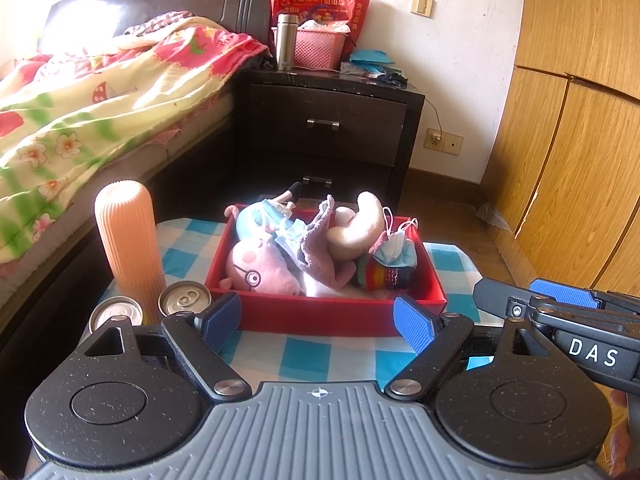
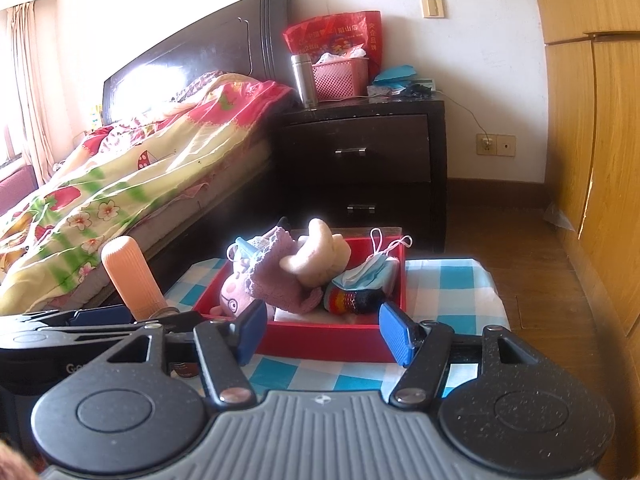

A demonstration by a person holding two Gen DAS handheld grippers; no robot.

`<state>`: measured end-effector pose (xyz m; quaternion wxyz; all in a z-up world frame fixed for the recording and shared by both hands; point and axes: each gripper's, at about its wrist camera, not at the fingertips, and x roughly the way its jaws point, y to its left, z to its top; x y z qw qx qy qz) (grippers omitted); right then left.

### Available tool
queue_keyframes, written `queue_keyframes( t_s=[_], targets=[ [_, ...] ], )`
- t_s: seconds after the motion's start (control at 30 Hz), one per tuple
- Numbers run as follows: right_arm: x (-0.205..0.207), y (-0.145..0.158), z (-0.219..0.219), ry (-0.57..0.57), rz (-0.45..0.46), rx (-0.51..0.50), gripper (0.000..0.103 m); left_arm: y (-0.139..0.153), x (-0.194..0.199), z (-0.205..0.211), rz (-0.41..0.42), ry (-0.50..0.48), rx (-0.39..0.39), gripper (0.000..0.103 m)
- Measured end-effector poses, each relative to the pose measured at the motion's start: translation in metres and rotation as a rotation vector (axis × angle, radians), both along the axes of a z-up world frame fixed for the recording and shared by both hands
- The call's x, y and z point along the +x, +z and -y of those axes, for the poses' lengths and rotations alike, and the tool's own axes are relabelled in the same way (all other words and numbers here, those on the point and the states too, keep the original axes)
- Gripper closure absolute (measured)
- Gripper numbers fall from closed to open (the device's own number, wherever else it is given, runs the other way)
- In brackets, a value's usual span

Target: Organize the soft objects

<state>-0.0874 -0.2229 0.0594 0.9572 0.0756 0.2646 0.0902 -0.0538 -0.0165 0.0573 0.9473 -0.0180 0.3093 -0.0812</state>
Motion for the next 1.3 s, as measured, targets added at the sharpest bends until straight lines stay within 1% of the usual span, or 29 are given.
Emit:
queue_keyframes(
  t_s=[0.2,0.43,0.6,0.7,0.8,0.83,0.9,0.97,1.0,1.1,1.17,1.3],
  targets=[
    [0.001,-0.001,0.0,0.001,-0.005,0.0,0.063,0.0,-0.001,0.003,0.0,0.01,0.021,0.02],
    [0.001,-0.001,0.0,0.001,-0.005,-0.001,0.063,0.0,0.0,0.003,-0.013,0.015,0.028,0.019],
    [0.001,-0.002,0.001,0.0,-0.008,0.002,0.063,0.0,-0.001,0.005,0.007,0.018,0.046,0.018],
    [0.001,-0.002,0.001,0.0,-0.007,0.007,0.063,0.0,-0.002,0.005,0.022,0.028,0.054,0.014],
    [0.001,-0.002,0.003,0.0,-0.001,0.02,0.062,0.0,-0.001,0.0,0.032,0.039,0.037,0.008],
    [0.0,-0.002,0.004,-0.001,0.003,0.025,0.061,0.0,-0.001,-0.001,0.039,0.039,0.033,0.006],
    [-0.002,-0.002,0.006,-0.008,0.017,0.027,0.056,0.001,-0.002,-0.003,0.053,0.03,0.017,0.006],
    [-0.003,-0.001,0.008,-0.017,0.031,0.025,0.054,0.002,-0.004,-0.002,0.077,0.03,0.022,0.006],
    [-0.004,-0.001,0.008,-0.02,0.033,0.024,0.054,0.003,-0.005,0.0,0.087,0.029,0.032,0.006],
    [-0.004,-0.001,0.012,-0.042,0.037,0.021,0.049,0.003,-0.006,0.006,0.101,0.043,0.09,0.006],
    [-0.005,-0.003,0.016,-0.058,0.038,0.018,0.043,0.001,-0.005,0.007,0.101,0.045,0.104,0.006],
    [-0.006,-0.015,0.021,-0.08,0.007,-0.018,0.037,-0.002,-0.003,0.003,0.071,0.049,0.1,0.006]
  ],
)
